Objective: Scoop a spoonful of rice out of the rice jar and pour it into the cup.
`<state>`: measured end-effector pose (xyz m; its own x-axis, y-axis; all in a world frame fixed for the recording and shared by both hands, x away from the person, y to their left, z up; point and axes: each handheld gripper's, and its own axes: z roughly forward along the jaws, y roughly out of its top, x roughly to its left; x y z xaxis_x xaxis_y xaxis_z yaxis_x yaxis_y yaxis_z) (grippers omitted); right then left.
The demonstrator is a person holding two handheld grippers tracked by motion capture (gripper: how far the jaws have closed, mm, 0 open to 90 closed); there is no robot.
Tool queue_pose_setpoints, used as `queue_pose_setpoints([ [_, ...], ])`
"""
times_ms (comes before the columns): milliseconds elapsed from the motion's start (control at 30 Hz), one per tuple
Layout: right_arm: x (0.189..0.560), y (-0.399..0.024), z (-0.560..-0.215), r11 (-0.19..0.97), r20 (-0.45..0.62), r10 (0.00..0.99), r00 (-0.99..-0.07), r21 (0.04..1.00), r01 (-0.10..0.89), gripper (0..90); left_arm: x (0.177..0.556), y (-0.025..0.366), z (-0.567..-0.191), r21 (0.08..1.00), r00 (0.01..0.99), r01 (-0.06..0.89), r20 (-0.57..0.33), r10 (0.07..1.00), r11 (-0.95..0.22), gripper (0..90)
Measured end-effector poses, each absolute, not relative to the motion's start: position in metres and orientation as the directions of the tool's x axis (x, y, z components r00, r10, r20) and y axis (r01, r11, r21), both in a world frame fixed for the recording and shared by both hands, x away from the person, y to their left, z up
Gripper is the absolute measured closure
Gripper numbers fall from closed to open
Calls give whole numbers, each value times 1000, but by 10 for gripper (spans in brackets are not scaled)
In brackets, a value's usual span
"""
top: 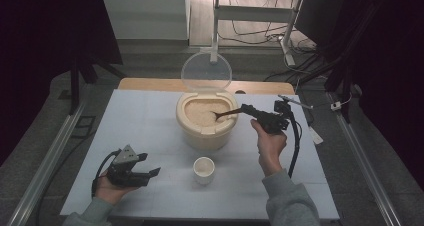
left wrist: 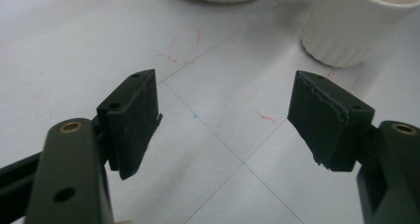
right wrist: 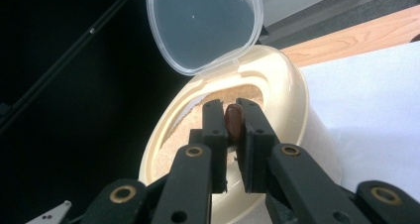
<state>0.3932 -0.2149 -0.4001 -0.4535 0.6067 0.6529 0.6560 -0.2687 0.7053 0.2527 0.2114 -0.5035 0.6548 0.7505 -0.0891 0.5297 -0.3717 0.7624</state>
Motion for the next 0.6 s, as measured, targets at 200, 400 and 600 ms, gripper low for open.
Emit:
queue_pose_setpoints([
  [200, 394, -221, -400, -299, 680, 587, -439, 686, 664, 830, 253, 211, -504, 761, 656, 529, -87, 750, -375, 272],
  [400, 395, -227, -403, -332, 712, 565, -417, 659, 675, 830, 253, 211, -504, 761, 655, 529, -86, 750, -375, 272],
  [600, 396, -234, -403, -358, 738, 543, -400, 635, 685, 830, 253, 212, -504, 762, 655, 529, -87, 751, -373, 272],
])
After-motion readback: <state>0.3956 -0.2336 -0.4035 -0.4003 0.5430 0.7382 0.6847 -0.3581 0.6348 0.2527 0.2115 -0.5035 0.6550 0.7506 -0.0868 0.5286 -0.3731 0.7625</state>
